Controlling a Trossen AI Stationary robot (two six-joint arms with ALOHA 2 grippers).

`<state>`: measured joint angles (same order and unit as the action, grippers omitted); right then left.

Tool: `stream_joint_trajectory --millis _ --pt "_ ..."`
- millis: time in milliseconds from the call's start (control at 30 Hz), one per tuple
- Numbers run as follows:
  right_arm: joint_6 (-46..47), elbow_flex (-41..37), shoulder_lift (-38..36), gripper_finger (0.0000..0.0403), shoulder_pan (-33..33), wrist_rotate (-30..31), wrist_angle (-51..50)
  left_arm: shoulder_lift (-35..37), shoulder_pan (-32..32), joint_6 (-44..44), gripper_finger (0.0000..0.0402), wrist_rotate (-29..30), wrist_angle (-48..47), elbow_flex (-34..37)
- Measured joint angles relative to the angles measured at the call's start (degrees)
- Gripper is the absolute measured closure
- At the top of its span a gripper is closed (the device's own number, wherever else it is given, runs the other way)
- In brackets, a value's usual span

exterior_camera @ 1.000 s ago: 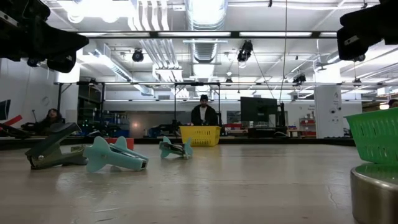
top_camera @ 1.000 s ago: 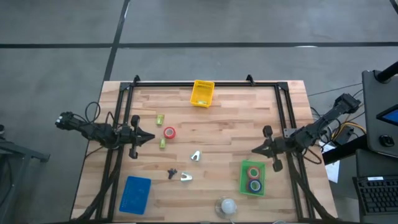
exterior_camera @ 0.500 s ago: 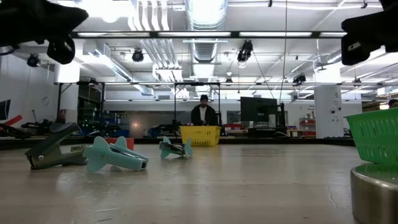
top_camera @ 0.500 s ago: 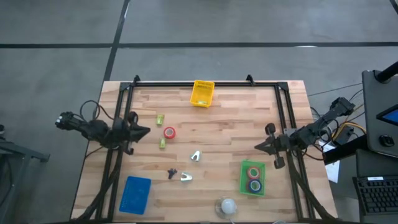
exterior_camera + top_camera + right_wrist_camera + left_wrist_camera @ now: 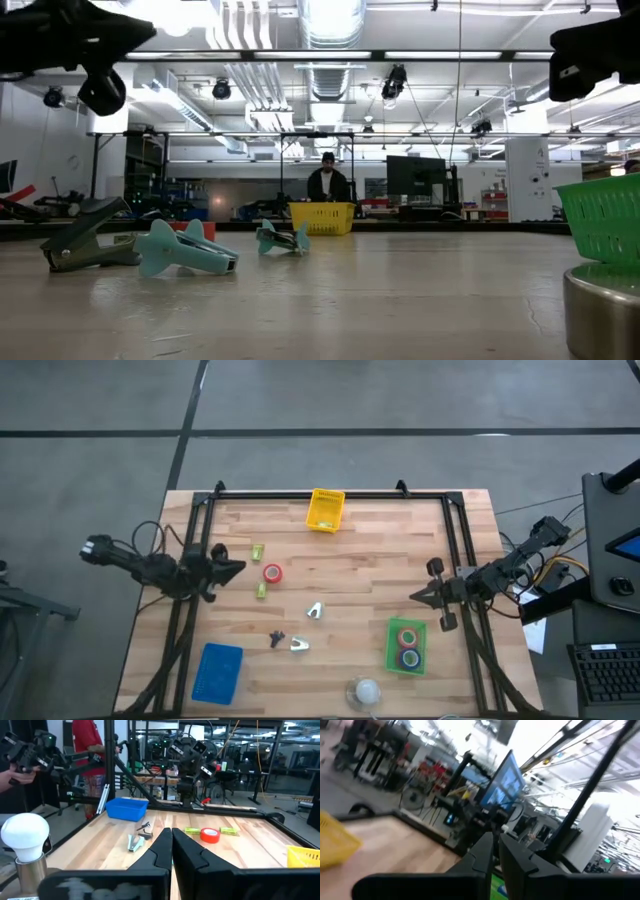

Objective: Pick and place Stapler, Stapler remover, tape
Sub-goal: Put the top blue staple remover into the blue bin

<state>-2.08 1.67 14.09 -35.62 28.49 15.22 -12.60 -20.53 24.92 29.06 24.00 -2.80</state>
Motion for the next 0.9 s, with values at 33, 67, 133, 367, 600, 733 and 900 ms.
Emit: stream_joint_trajectory --millis 33,67,133,367,600,733,900 --pt "0.15 0.0 0.0 0.0394 0.0 0.0 0.0 -1.49 0.0 1.27 0.0357 0.24 0.07 -0.23" --pt "0.15 0.0 0.0 0.0394 0.0 0.0 0.0 -3.04 0.02 2.08 0.0349 0.34 0.2 -0.38" --pt "0.1 0.0 0.0 0.0394 0.0 0.0 0.0 -6.26 0.0 3.26 0.0329 0.39 0.67 -0.67" --pt "0.39 0.0 0.0 0.0394 0.0 0.01 0.0 -17.55 0.09 6.2 0.0253 4.52 2.73 -5.68" --pt "0.46 0.0 0.0 0.0394 0.0 0.02 0.0 -29.12 0.2 6.21 0.023 3.79 2.76 -13.81" --pt "0.5 0.0 -0.01 0.0394 0.0 0.02 0.0 -34.53 0.18 6.03 0.0229 -0.75 1.88 -17.68" --pt "0.55 0.0 -0.07 0.0394 0.0 0.02 -0.02 -39.39 0.2 8.67 0.0229 -3.19 0.89 -22.11"
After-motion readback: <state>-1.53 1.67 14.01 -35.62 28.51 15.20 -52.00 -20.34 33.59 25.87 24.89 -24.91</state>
